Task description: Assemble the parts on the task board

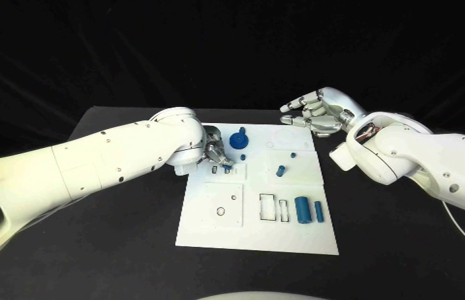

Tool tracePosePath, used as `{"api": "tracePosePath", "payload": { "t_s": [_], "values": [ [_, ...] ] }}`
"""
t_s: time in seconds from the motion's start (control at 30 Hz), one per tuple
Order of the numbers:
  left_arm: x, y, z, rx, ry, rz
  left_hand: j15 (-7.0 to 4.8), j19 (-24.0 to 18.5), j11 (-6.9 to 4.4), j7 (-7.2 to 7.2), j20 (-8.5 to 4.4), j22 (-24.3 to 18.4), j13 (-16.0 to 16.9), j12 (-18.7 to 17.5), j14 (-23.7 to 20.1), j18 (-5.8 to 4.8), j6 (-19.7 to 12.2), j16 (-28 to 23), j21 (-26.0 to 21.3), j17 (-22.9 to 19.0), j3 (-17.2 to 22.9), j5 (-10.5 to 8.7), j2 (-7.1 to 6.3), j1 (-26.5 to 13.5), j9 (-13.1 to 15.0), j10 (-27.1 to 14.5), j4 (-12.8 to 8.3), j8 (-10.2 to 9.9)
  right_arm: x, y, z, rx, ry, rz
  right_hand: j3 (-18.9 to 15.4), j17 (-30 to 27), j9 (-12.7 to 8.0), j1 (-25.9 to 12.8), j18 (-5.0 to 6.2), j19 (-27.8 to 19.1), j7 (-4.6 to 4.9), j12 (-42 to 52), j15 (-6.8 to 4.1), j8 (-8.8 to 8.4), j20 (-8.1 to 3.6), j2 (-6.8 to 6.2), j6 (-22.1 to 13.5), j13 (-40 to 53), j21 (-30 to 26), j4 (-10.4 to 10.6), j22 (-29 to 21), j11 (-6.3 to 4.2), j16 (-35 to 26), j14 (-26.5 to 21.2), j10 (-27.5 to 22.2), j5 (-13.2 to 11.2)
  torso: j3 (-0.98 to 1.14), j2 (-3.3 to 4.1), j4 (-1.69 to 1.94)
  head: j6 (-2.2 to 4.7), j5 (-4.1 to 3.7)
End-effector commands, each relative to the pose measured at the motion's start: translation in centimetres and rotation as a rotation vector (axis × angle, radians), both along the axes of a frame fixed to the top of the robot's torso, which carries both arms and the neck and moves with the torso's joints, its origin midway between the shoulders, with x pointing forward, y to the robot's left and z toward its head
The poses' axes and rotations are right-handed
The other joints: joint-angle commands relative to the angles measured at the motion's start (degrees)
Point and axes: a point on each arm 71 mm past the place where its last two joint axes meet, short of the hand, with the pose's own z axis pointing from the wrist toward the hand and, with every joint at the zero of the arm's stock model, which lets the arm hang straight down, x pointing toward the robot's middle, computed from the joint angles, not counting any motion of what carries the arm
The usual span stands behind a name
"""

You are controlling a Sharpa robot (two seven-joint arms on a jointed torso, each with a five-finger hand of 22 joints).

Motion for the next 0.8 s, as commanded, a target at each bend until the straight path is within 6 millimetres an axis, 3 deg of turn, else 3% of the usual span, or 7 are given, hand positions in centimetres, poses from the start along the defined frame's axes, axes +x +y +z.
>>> {"api": "tracePosePath", "payload": {
  "t_s": [0.03,0.8],
  "values": [
    [-0.05,0.09,-0.09,0.067,-0.007,-0.039,0.19,0.5,-0.02,-0.22,-0.1,3.4,-0.1,0.3,6.0,-1.17,-0.1,0.1,0.3,15.1,10.1,0.2,0.17,-0.6,0.1,0.3,-9.9,0.4,-0.06,0.12,-0.12,-0.008,0.008,0.014,-0.3,10.8,0.1,0.1,0.4,-0.3,0.07,-0.1,0.19,0.17,-0.12,0.47,0.4,0.0,-0.3,0.0,-0.1,-0.03,-0.2,4.8,0.2,0.2,0.09,-0.02,-0.04,-0.17,0.24],
    [-0.36,0.31,-0.5,0.114,0.028,-0.081,0.21,0.4,0.01,-0.2,-0.1,3.3,-0.2,0.2,6.0,-1.13,0.0,0.1,0.2,15.1,10.4,0.19,0.2,-1.1,0.1,0.3,-10.0,0.4,0.04,0.11,-0.2,-0.008,0.014,0.008,-0.5,10.7,0.1,-0.1,0.43,-0.4,0.08,-0.3,0.21,0.16,-0.11,0.55,0.4,-0.2,-0.4,0.1,-0.3,-0.01,-0.3,4.8,0.1,0.3,0.14,-0.02,-0.1,-0.48,0.51]
  ]
}}
